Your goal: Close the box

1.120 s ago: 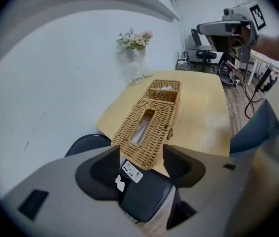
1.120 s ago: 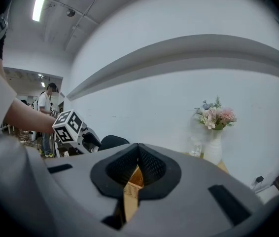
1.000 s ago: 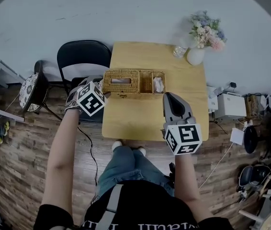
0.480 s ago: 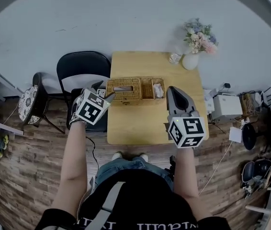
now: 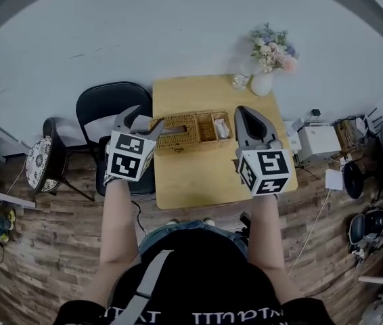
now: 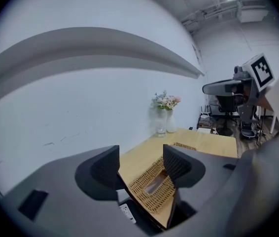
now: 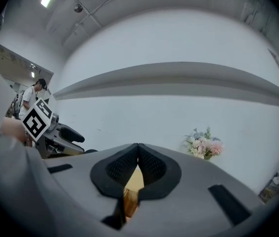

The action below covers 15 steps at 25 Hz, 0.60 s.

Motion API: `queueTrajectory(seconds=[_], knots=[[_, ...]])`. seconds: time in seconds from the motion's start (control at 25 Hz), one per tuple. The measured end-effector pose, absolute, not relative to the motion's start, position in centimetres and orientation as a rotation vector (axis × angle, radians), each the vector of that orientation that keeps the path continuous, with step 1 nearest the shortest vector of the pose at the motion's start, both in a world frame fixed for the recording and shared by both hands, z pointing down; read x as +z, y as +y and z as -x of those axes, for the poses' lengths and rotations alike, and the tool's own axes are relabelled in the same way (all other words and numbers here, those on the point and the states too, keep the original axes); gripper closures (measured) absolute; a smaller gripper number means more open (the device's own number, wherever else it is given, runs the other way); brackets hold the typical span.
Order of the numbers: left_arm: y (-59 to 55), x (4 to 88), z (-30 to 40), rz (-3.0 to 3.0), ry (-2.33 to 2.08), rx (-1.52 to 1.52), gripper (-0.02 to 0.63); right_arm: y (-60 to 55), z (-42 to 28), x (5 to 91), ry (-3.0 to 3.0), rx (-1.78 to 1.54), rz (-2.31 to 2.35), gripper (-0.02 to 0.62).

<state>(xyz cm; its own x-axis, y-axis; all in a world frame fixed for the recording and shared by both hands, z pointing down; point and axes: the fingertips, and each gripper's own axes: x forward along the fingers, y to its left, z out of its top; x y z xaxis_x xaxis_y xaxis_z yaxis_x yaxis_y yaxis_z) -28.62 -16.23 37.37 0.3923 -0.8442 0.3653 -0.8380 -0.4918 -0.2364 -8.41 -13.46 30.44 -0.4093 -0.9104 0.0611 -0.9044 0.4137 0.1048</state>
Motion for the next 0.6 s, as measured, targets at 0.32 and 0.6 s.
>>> queueTrajectory(seconds=[0.32, 0.6], knots=[[-16.5, 33.0, 29.5, 2.658, 1.632, -0.381, 0.336, -13.4, 9.8, 27.8, -2.588, -0.202, -1.584, 0.580], [-14.9, 26.2, 30.3, 2.641, 1.496, 0.111, 0.336, -13.4, 10.2, 26.0, -2.538, -0.332, -1.562, 0.580]])
